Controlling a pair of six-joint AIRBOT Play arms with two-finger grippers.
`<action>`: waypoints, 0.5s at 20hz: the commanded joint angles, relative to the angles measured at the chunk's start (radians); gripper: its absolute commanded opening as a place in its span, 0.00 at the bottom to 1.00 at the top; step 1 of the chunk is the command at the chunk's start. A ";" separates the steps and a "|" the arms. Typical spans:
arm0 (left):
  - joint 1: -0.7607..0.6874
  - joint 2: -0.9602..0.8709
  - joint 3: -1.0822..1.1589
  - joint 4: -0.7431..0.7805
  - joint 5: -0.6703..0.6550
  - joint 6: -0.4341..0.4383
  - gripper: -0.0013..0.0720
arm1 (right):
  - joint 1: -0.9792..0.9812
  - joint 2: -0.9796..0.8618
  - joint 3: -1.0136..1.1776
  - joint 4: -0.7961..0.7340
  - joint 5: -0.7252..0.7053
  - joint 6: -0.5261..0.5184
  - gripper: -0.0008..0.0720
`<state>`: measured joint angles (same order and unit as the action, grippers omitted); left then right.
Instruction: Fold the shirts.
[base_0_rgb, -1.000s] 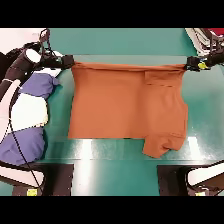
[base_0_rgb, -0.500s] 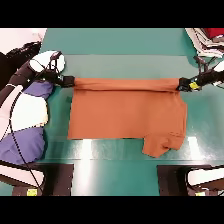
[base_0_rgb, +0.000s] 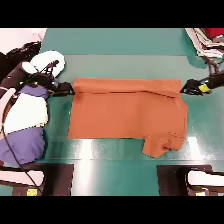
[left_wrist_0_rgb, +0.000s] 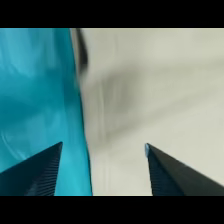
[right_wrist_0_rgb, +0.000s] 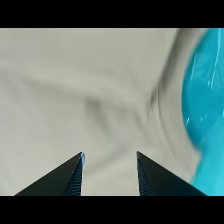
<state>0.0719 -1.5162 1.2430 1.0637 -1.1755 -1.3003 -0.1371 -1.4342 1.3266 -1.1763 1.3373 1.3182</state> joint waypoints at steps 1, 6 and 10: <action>0.039 0.157 -0.179 0.014 -0.069 -0.008 0.83 | -0.064 0.149 -0.095 -0.001 0.061 -0.002 0.54; 0.021 0.356 -0.547 -0.001 -0.063 -0.038 0.83 | -0.142 0.317 -0.274 0.008 0.041 -0.003 0.54; 0.021 0.366 -0.629 -0.056 -0.054 -0.035 0.83 | -0.160 0.373 -0.323 0.006 0.043 -0.003 0.54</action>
<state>0.0933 -1.1797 0.6941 1.0420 -1.2308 -1.3304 -0.2794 -1.1122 1.0485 -1.1732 1.3796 1.3155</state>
